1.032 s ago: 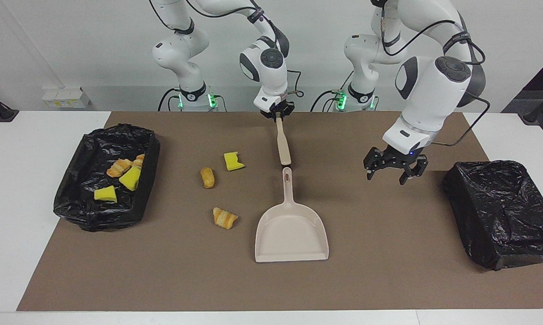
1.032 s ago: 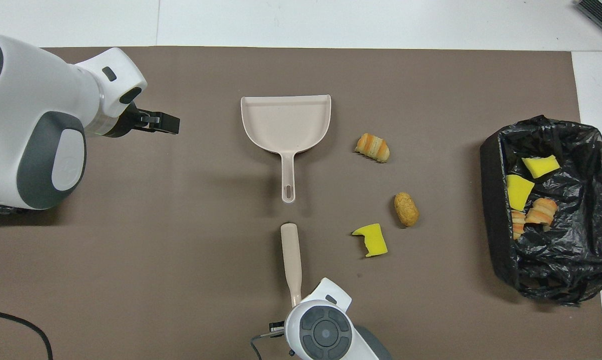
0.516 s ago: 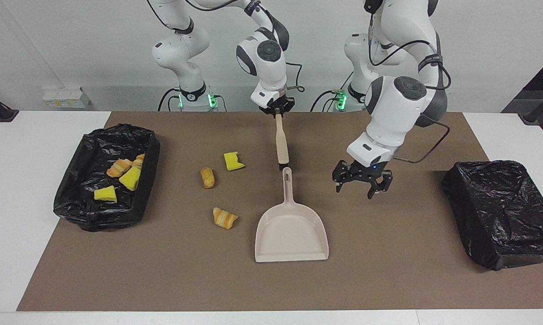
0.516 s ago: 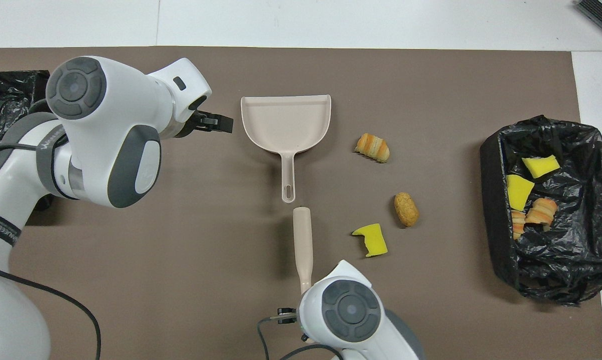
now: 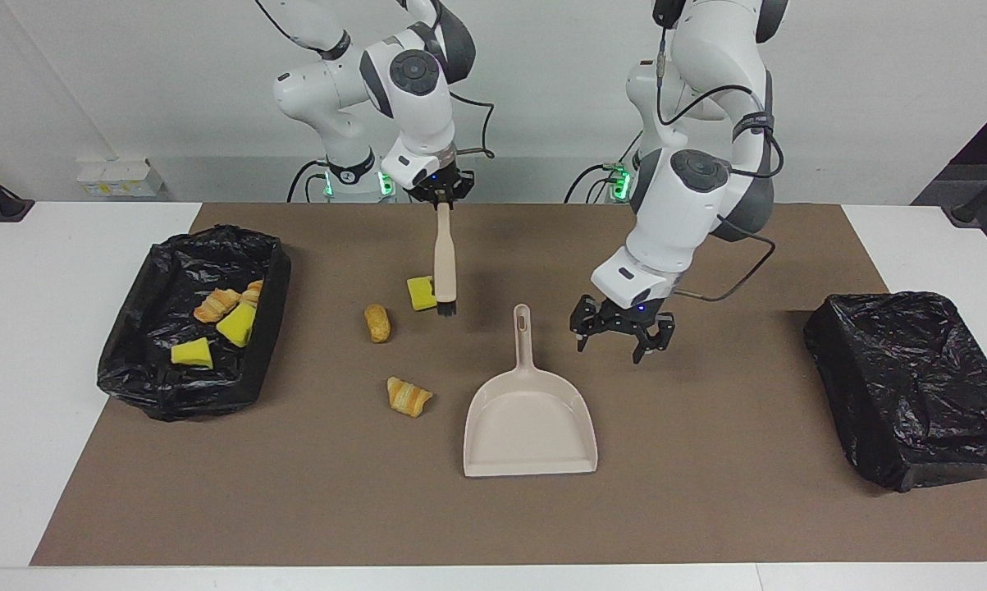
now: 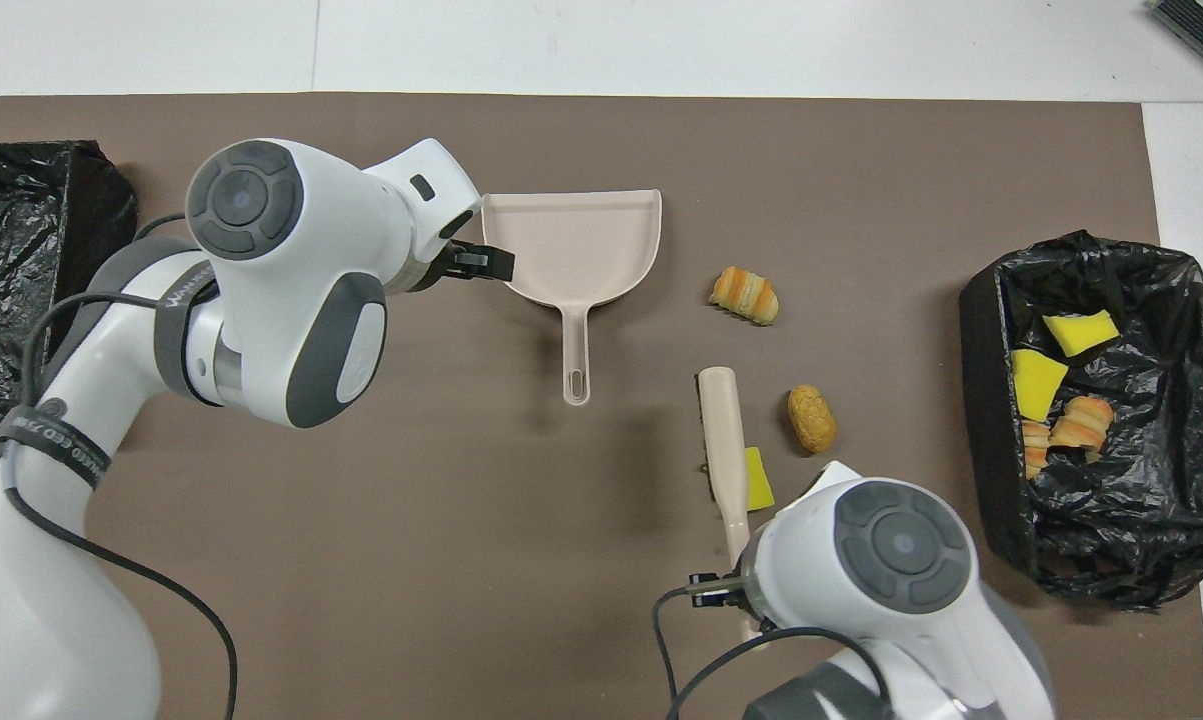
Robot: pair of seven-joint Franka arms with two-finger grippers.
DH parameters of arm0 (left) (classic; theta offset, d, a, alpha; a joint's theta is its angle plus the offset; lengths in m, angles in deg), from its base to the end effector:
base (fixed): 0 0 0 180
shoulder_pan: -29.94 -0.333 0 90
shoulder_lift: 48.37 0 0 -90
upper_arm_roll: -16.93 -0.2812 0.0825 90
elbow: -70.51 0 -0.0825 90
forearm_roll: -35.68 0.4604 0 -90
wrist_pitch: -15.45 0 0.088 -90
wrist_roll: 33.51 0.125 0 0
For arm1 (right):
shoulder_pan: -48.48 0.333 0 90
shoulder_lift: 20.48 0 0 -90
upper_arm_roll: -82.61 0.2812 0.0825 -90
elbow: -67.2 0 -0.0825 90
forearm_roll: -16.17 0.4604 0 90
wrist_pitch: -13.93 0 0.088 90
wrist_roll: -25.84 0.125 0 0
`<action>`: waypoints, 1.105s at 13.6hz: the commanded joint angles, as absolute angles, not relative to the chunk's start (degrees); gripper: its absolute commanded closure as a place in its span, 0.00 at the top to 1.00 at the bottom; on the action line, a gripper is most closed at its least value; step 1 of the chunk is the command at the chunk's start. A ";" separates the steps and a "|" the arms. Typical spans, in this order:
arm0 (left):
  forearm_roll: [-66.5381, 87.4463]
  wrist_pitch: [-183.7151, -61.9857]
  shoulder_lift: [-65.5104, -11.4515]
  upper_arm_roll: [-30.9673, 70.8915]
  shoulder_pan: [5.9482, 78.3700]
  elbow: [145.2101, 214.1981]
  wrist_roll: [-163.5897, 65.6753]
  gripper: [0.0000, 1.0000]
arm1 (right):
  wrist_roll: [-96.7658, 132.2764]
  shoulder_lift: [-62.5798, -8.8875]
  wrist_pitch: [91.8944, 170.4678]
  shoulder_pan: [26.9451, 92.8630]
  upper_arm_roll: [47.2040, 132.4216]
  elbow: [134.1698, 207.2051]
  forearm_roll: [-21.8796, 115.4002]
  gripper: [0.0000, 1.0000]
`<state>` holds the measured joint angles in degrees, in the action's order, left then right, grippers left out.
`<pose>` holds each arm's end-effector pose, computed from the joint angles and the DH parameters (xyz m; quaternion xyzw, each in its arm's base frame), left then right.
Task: Sweep and dump trash in bin
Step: 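Lift the dustpan with the left gripper while the right gripper positions the brush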
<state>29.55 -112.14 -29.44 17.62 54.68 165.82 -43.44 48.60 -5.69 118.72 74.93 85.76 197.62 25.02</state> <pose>0.6642 -0.3206 0.3574 0.9864 -0.1060 0.0961 0.0808 0.4469 0.2707 0.3625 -0.9929 -0.0311 0.1134 0.0173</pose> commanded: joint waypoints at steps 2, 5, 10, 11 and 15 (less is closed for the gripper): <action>28.82 -118.65 -28.06 16.58 60.25 169.37 -50.28 1.00 | 35.20 -5.27 117.29 63.90 86.39 196.75 18.91 0.00; 28.91 -122.98 -27.71 16.50 64.12 172.36 -58.00 1.00 | 30.59 -6.68 118.08 57.98 86.48 197.62 10.58 0.00; 29.52 -125.62 -25.25 16.23 68.52 174.74 -64.88 1.00 | 27.69 -8.35 118.17 56.65 86.74 200.17 6.85 0.00; 29.53 -125.27 -25.34 16.14 68.79 174.83 -66.11 1.00 | 27.51 -8.53 118.17 56.65 86.83 200.18 7.38 0.00; 29.53 -123.08 -26.22 16.06 68.79 174.83 -67.53 0.79 | 28.48 -10.28 120.35 57.18 86.83 201.93 11.32 0.00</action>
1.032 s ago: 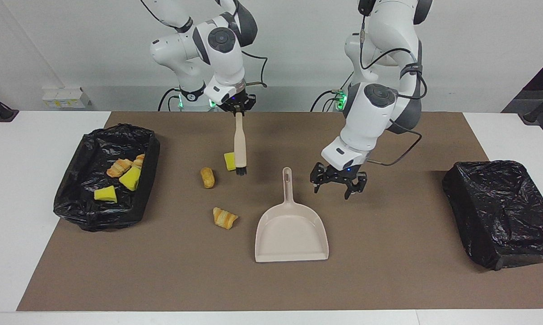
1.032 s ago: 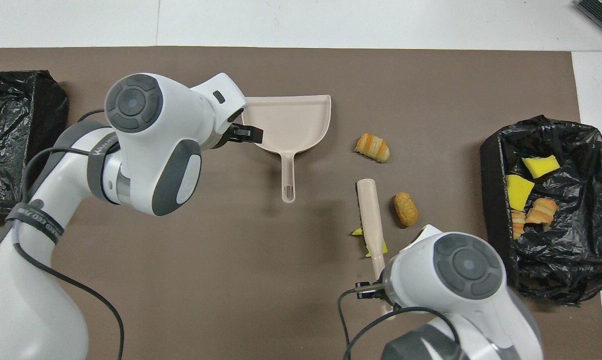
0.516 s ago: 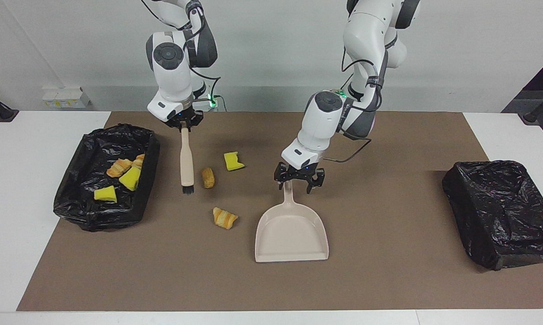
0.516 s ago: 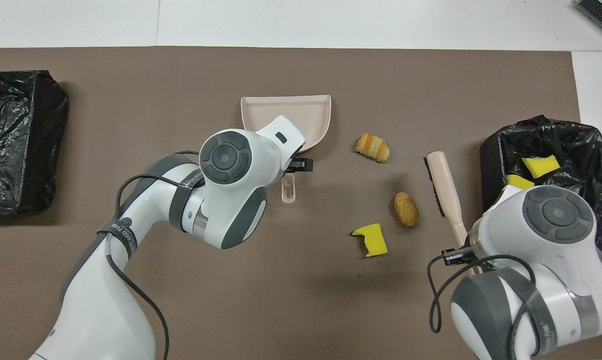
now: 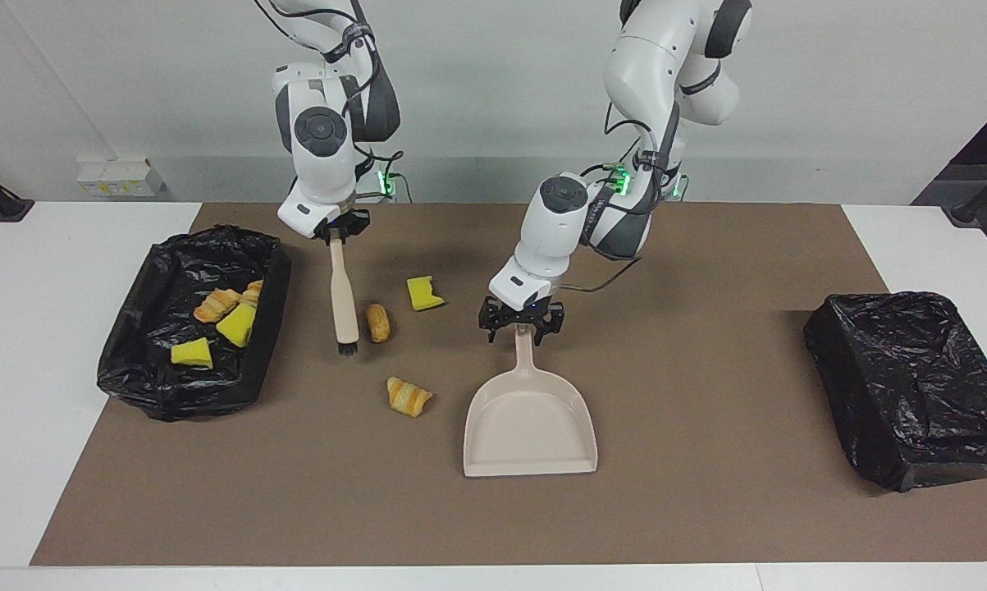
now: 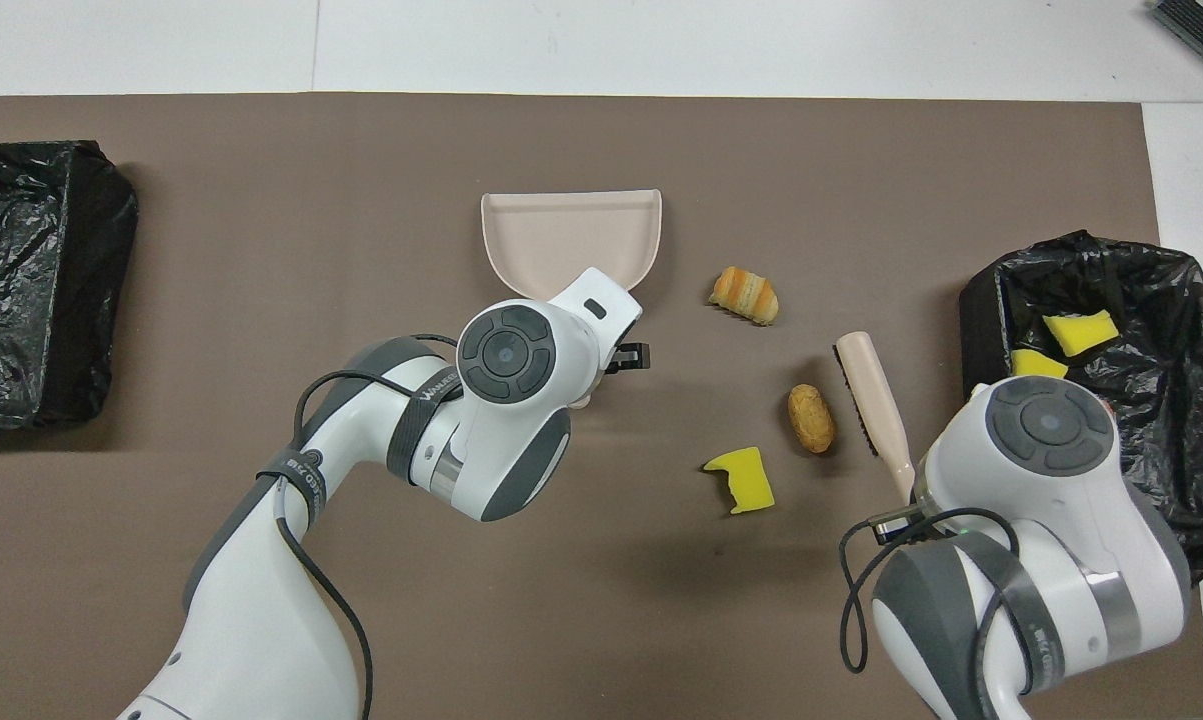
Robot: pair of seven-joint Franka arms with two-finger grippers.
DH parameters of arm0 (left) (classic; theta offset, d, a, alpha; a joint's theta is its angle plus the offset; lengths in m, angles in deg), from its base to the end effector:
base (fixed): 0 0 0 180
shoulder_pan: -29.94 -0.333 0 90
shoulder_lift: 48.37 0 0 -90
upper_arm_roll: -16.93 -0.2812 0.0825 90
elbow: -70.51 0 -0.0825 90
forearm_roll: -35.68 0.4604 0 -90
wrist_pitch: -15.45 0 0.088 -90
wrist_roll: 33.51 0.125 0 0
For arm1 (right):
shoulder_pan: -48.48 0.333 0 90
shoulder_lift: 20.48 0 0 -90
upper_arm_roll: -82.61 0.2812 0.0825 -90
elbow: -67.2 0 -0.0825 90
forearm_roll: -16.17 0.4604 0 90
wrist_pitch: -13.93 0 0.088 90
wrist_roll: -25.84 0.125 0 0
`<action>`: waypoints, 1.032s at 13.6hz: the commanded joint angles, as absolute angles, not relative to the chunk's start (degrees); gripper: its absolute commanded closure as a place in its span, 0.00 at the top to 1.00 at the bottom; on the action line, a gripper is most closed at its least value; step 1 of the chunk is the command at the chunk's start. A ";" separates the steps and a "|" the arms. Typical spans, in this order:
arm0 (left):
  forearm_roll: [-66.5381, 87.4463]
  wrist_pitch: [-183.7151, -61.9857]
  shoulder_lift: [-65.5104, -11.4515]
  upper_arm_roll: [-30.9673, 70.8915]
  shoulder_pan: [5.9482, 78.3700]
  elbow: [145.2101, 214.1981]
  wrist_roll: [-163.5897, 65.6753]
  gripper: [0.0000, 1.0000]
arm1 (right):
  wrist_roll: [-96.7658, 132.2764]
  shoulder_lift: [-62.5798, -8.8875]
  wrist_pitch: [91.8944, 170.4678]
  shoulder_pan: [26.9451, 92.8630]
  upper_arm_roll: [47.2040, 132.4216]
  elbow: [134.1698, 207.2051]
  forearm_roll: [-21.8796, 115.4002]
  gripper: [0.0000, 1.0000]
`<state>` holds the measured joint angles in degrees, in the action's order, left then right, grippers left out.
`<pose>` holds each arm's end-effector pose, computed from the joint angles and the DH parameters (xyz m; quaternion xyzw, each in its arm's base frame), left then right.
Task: Sweep and dump trash in bin
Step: 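Lift the dustpan with the left gripper while the right gripper positions the brush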
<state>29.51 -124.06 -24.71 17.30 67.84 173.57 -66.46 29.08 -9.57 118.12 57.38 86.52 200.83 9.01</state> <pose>0.5647 -0.4472 0.2460 0.9929 -0.0089 0.0668 0.0977 0.4943 0.0986 0.2994 0.9792 0.1053 -0.1506 0.0854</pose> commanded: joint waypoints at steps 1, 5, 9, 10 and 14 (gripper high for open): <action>29.61 -122.37 -26.39 16.06 68.79 174.83 -67.53 0.65 | 28.74 -10.28 120.89 57.35 86.83 202.11 11.77 0.00; 29.61 -120.18 -27.80 15.97 68.61 174.83 -67.53 0.61 | 28.92 -10.46 121.25 57.62 86.92 202.11 15.12 0.00; 29.61 -118.94 -28.15 15.97 68.61 174.92 -67.44 0.19 | 29.70 -11.60 121.51 60.24 86.92 202.11 19.77 0.00; 29.61 -118.94 -28.24 16.05 68.61 175.18 -67.44 0.00 | 29.97 -11.60 121.86 60.43 87.01 202.11 19.77 0.00; 29.79 -114.66 -29.64 15.88 66.78 174.83 -63.69 0.00 | 29.79 -11.78 120.82 60.52 87.01 201.41 18.56 0.00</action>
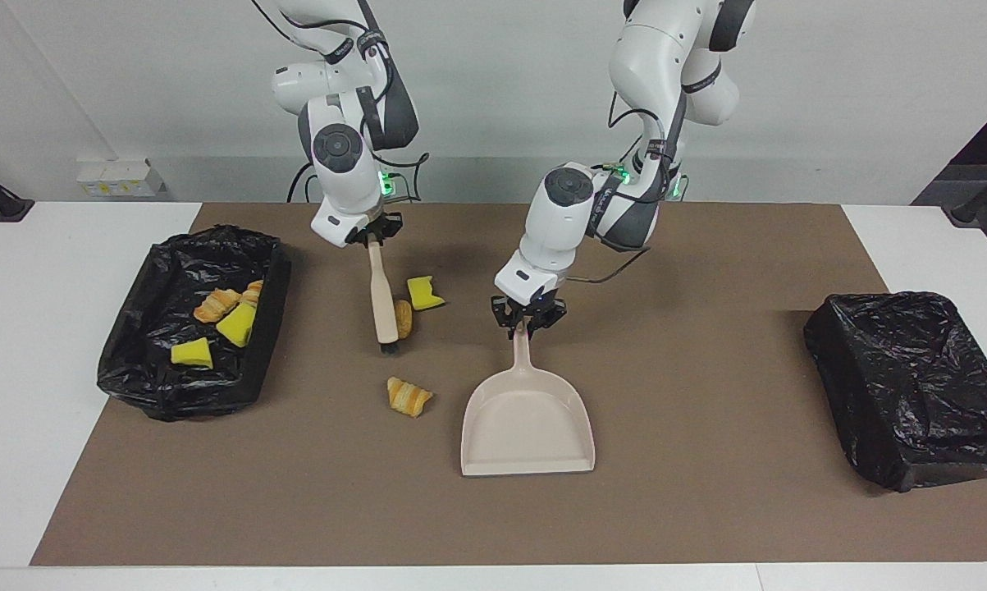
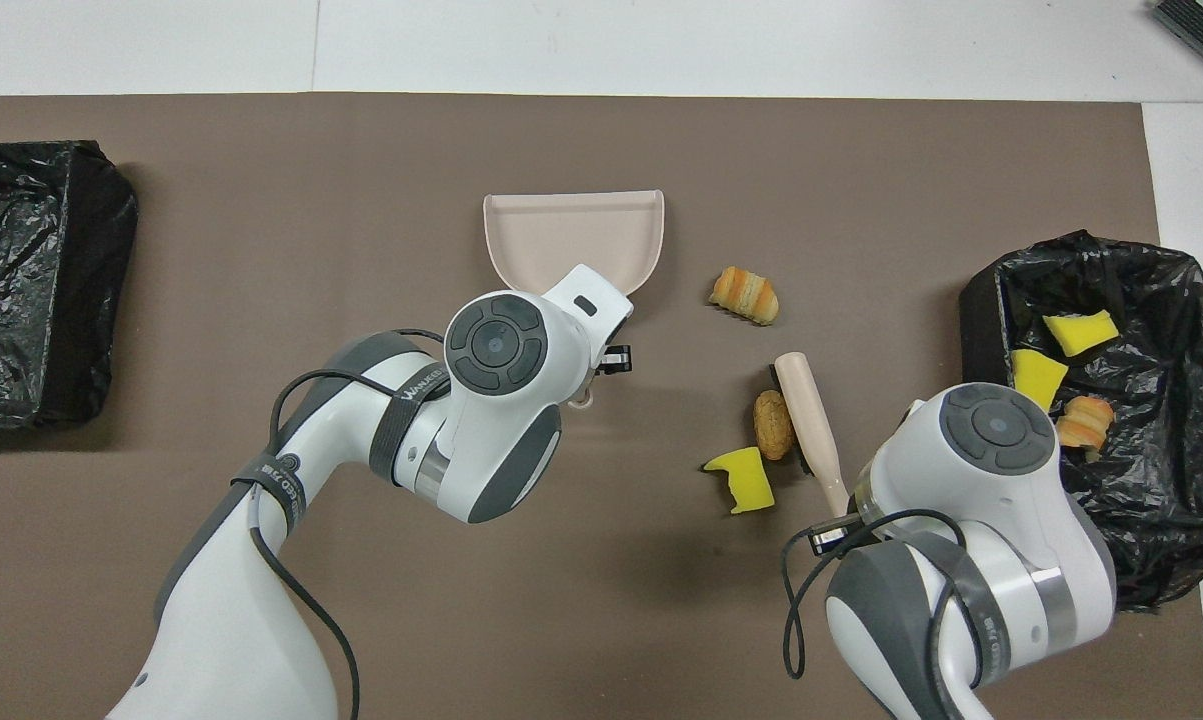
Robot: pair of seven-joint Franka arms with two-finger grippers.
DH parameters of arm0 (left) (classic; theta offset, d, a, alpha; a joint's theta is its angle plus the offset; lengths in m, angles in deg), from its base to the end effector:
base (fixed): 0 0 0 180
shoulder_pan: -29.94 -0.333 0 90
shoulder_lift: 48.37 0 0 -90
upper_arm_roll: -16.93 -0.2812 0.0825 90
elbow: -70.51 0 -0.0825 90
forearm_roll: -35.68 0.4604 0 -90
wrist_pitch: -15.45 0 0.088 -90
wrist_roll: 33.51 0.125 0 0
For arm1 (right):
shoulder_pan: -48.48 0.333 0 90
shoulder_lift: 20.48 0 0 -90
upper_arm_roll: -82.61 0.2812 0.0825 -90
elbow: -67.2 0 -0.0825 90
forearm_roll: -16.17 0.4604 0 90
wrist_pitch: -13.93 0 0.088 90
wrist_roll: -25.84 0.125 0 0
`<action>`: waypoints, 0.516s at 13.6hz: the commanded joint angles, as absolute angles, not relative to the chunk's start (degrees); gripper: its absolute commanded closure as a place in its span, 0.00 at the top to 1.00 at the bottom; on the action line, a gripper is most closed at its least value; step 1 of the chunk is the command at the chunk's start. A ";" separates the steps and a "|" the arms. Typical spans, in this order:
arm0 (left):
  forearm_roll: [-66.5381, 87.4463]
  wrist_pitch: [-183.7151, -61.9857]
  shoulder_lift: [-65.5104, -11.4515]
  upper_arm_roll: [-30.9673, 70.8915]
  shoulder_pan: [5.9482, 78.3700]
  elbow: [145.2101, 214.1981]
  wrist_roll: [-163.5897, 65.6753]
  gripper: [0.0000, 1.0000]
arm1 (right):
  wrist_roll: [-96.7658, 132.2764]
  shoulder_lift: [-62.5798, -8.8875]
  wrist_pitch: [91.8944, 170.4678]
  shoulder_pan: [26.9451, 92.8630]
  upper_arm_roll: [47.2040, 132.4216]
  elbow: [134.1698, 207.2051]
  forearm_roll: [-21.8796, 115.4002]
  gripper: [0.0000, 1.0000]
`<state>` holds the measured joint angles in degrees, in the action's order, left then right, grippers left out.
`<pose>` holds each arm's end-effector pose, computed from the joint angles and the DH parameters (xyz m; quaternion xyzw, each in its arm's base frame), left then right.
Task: Sweep and dump trash in bin
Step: 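Lift the dustpan with the left gripper while the right gripper positions the brush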
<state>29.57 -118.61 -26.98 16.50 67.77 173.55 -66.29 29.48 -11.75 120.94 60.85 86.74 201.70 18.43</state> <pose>0.5649 -0.4359 0.2641 0.9957 -0.0068 0.0457 0.0809 0.4823 0.1456 0.2744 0.9814 0.1005 -0.1627 0.0164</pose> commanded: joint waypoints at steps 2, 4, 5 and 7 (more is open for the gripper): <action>29.79 -110.26 -32.18 15.97 64.06 174.83 -52.65 0.00 | 30.93 -11.25 116.70 61.66 87.01 199.22 14.87 0.00; 29.79 -107.18 -33.77 15.97 61.59 174.83 -41.22 0.00 | 31.38 -10.73 116.41 61.66 87.09 199.82 10.57 0.00; 29.70 -106.90 -33.86 15.97 60.36 174.83 -35.07 0.00 | 31.29 -9.42 115.72 61.75 87.09 201.04 10.28 0.00; 29.70 -106.46 -34.30 15.97 57.64 174.66 -27.40 0.00 | 30.85 -7.22 115.54 61.75 87.18 204.29 11.07 0.00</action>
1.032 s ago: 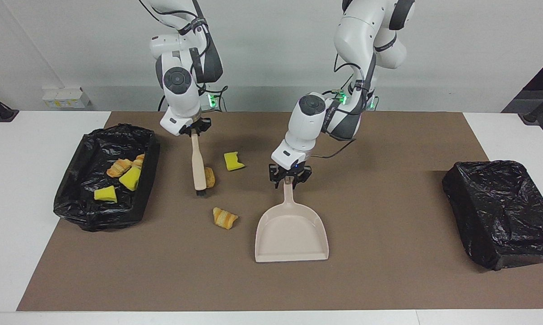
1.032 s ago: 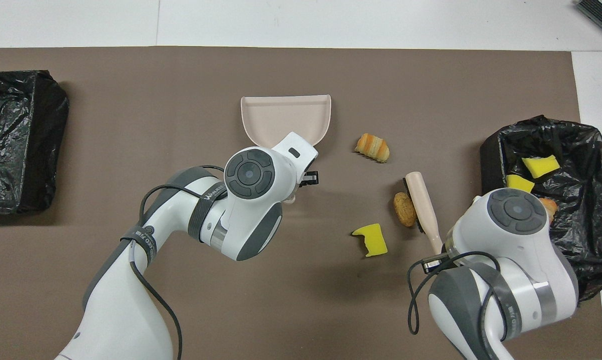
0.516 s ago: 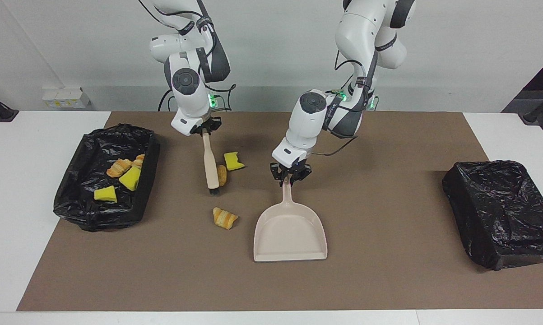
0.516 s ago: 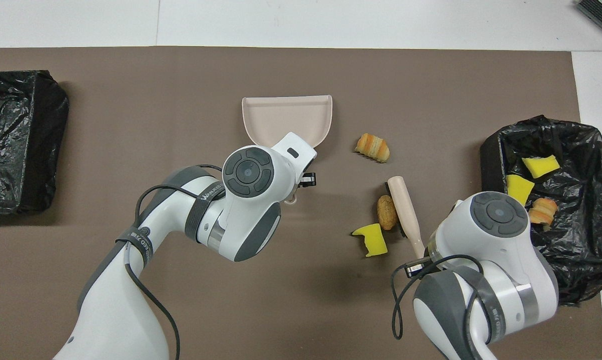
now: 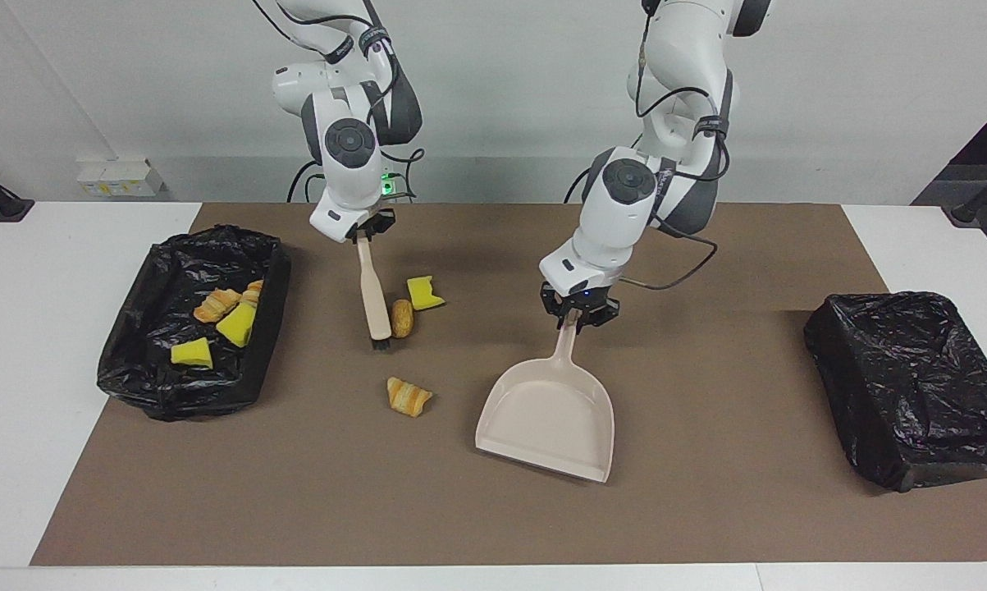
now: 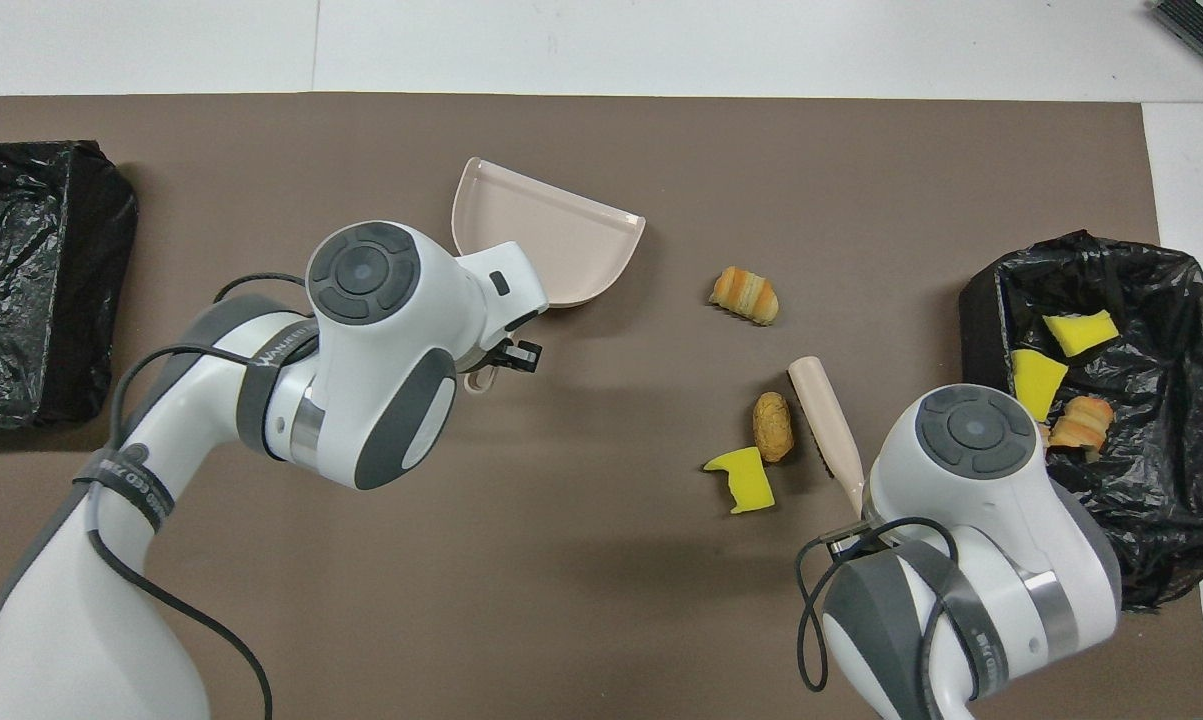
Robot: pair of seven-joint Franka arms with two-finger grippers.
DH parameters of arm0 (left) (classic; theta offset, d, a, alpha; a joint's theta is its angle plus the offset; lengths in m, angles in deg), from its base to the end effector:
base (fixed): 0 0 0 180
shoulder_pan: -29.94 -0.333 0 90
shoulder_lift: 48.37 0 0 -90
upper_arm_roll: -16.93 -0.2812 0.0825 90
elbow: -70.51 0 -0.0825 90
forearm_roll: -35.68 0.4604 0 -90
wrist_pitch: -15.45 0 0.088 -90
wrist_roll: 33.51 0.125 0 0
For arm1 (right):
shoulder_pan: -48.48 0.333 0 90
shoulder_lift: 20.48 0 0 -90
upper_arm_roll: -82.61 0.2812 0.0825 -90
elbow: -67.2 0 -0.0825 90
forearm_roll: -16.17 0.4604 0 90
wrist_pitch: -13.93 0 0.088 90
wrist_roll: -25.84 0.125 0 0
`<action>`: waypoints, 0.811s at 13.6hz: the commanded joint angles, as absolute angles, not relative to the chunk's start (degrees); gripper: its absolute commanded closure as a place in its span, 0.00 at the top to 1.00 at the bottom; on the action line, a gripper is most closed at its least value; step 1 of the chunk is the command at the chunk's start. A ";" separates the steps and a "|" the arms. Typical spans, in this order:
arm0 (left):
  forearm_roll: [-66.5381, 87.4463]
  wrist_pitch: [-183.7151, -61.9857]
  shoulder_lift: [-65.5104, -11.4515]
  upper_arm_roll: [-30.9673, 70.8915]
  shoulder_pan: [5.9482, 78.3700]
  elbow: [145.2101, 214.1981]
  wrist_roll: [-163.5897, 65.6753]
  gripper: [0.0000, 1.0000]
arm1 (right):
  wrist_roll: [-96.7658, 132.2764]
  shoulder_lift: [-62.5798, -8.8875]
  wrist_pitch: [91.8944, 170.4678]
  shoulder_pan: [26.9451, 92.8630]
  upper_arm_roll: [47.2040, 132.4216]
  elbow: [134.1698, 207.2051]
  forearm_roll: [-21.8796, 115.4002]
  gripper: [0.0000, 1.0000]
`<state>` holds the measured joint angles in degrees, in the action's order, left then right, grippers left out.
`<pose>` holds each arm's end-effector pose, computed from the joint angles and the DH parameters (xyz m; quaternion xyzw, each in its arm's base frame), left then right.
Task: Sweep and dump trash in bin
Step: 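Lift the dustpan with the left gripper while the right gripper positions the brush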
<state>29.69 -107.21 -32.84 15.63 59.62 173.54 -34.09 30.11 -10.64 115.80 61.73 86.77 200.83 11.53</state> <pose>0.6088 -0.3363 0.3161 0.9752 -0.2145 0.0242 0.0496 0.4770 0.1396 0.2880 0.9726 0.1261 -0.1788 0.0783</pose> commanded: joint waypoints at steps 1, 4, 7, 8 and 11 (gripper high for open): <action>29.70 -105.76 -34.48 15.97 56.58 174.57 -22.40 0.00 | 30.94 -5.73 115.54 61.75 87.18 205.96 12.29 0.00; 29.61 -104.61 -35.01 15.88 54.29 174.74 -1.85 0.00 | 31.02 -2.03 115.45 61.75 87.18 210.62 17.30 0.00; 29.62 -101.64 -35.88 15.97 53.15 175.62 10.56 0.00 | 35.48 0.35 115.01 63.95 87.10 213.18 22.56 0.00; 29.61 -101.10 -36.06 15.97 53.23 176.15 14.09 0.00 | 38.82 -0.35 115.53 63.60 87.09 213.19 25.89 0.00; 29.70 -101.53 -40.00 16.06 55.33 183.07 20.34 0.00 | 42.71 -2.81 120.89 65.96 87.18 213.63 28.91 0.00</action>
<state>29.71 -100.81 -35.00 16.09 53.73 176.25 15.88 40.21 -2.04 118.20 64.93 86.97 212.79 26.74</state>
